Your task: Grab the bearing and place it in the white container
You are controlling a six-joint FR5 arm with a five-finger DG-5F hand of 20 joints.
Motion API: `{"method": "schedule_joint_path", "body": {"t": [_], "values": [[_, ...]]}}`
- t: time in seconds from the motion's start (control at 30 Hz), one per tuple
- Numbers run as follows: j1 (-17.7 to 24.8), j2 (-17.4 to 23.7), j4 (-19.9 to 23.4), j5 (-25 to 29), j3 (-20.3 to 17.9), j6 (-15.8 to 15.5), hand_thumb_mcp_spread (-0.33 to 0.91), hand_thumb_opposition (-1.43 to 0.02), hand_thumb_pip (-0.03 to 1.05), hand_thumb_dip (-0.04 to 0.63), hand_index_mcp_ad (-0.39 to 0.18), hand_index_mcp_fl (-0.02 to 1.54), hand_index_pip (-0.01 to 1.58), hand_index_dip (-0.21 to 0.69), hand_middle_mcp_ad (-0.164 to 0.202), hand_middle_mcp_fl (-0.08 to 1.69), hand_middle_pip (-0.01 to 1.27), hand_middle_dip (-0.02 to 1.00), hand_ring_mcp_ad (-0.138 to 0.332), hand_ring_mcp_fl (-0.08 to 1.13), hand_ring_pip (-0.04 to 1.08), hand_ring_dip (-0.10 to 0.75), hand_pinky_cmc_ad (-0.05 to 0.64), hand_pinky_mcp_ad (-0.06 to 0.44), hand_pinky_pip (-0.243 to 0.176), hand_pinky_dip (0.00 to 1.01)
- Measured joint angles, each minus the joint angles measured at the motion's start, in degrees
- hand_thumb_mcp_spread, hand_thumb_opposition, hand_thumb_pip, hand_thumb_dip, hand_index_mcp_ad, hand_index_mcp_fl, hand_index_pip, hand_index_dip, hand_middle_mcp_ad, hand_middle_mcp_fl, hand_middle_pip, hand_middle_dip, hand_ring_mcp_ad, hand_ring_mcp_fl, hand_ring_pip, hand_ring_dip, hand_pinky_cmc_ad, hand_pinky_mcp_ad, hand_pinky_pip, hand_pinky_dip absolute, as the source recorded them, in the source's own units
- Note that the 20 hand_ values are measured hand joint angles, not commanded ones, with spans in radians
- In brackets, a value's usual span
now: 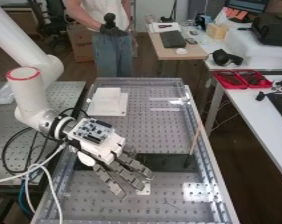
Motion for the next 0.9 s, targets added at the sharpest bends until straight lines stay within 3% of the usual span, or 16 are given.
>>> {"method": "schedule_joint_path", "body": {"t": [0.9], "values": [[-0.02, -0.02, 0.44, -0.42, 0.05, -0.37, 0.36, -0.87, 0.69, 0.271, -0.07, 0.07, 1.56, 0.171, 0.072, 0.0, 0.13, 0.16, 0.166, 0.0, 0.08, 0.056, 0.398, 0.312, -0.094, 0.31]]}}
